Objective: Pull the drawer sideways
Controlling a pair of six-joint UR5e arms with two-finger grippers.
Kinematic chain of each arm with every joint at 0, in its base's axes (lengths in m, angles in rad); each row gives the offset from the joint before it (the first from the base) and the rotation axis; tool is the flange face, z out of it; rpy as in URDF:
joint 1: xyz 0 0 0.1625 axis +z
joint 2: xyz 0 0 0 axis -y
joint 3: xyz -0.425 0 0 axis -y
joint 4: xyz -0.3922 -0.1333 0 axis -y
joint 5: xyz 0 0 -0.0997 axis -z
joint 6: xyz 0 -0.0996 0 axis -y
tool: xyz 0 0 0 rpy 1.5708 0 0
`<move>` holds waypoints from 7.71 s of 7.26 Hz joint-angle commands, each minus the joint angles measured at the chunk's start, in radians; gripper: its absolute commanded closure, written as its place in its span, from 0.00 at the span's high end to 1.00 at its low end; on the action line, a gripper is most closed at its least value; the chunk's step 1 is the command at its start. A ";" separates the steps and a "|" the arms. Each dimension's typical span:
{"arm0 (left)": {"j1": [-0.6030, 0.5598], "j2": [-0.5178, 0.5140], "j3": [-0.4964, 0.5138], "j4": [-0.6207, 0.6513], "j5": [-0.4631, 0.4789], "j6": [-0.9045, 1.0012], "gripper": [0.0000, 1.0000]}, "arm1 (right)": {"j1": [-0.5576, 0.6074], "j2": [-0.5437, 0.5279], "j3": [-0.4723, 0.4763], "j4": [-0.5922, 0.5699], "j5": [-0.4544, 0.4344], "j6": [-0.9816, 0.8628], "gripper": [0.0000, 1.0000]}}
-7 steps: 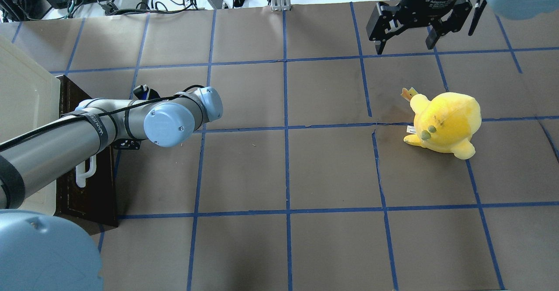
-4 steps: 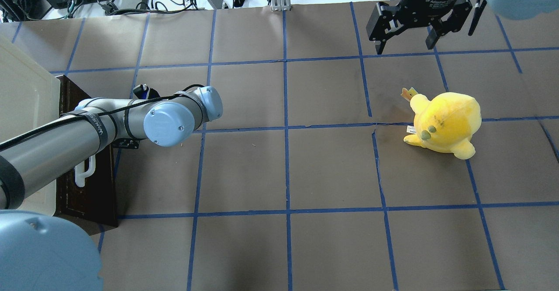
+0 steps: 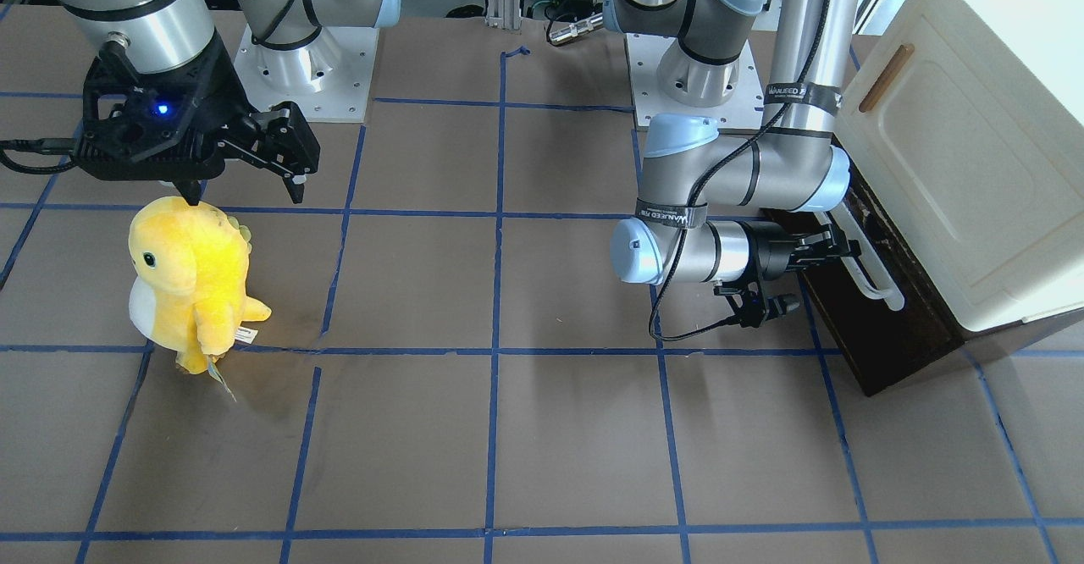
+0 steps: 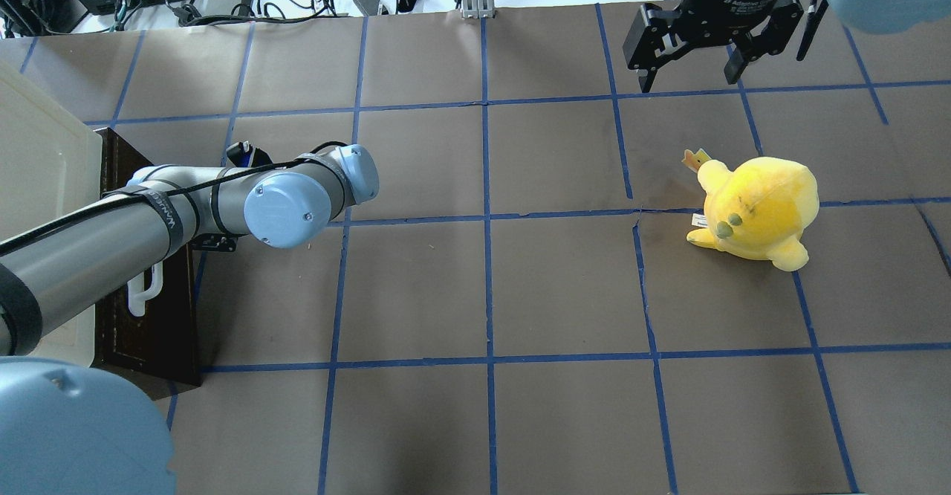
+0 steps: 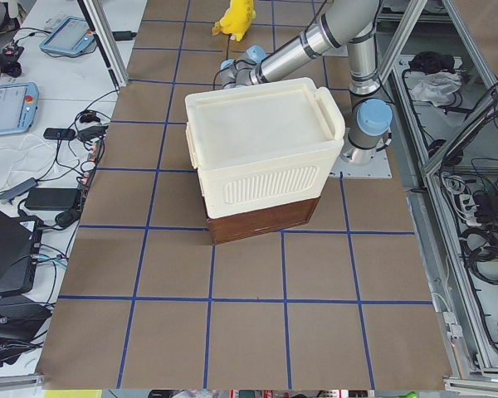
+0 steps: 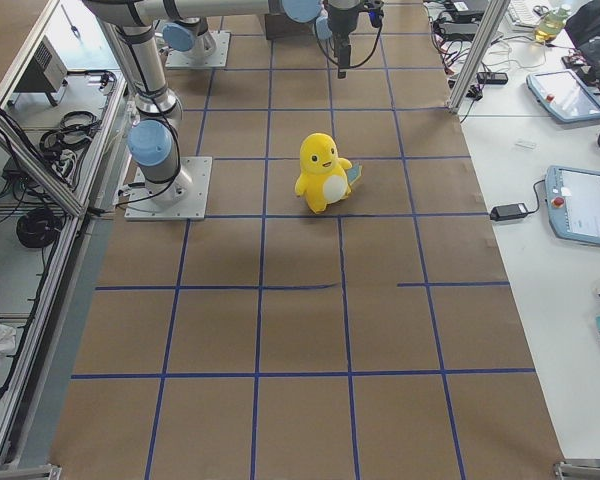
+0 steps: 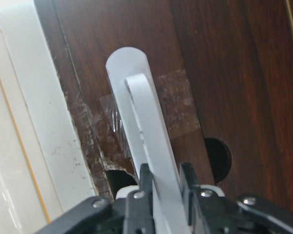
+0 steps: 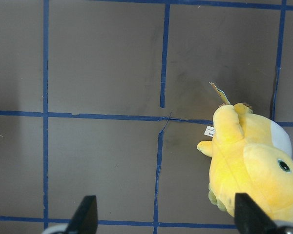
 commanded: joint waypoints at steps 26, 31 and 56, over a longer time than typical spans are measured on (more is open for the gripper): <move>-0.100 -0.004 0.116 0.006 -0.190 0.112 0.23 | 0.000 0.000 0.000 0.000 0.000 0.000 1.00; -0.107 -0.014 0.133 0.006 -0.230 0.115 0.23 | 0.000 0.000 0.000 0.000 0.000 0.000 1.00; 0.037 0.461 0.416 0.080 -1.187 0.784 1.00 | 0.000 0.000 0.000 0.000 0.000 0.000 1.00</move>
